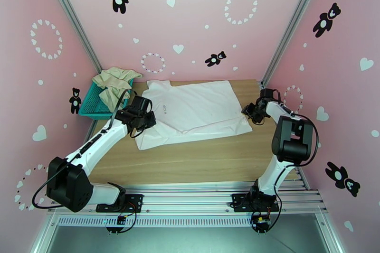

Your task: Fold and stack the mixed laundry pile

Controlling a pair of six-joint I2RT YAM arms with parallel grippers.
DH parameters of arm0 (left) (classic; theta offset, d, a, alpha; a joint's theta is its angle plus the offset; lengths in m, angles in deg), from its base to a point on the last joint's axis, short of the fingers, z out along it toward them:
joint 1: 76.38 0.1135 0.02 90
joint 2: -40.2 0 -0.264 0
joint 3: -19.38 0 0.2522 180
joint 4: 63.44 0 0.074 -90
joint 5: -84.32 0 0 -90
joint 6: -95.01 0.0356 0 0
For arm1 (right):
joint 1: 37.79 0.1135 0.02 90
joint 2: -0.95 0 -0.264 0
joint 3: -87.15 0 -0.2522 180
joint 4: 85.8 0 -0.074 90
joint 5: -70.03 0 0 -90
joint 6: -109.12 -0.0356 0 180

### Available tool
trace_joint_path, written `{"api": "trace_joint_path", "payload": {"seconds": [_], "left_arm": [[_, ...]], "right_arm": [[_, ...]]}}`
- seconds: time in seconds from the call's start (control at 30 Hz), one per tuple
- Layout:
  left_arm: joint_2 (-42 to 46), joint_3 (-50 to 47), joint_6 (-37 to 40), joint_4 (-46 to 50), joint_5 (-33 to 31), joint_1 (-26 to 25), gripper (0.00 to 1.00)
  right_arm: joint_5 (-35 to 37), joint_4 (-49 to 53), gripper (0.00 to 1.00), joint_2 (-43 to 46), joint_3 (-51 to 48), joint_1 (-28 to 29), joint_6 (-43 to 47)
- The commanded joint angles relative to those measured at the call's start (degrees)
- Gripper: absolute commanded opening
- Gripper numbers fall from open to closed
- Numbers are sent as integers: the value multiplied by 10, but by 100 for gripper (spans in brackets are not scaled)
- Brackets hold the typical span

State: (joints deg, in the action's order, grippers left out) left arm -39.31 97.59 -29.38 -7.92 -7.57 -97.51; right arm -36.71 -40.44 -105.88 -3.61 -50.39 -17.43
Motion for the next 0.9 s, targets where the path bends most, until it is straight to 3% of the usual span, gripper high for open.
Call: {"api": "trace_joint_path", "payload": {"seconds": [0.0, 0.4, 0.67, 0.87], "left_arm": [[19, -7, 13, -8, 13, 3, 0], [43, -16, 11, -1, 19, 3, 0], [50, -27, 6, -5, 21, 3, 0], [51, -30, 6, -4, 23, 3, 0]], "right_arm": [[6, 17, 45, 30, -15, -4, 12], [-2, -14, 41, -22, -35, 30, 7], [15, -5, 28, -48, -4, 41, 8], [23, -9, 27, -67, 7, 47, 4]]}}
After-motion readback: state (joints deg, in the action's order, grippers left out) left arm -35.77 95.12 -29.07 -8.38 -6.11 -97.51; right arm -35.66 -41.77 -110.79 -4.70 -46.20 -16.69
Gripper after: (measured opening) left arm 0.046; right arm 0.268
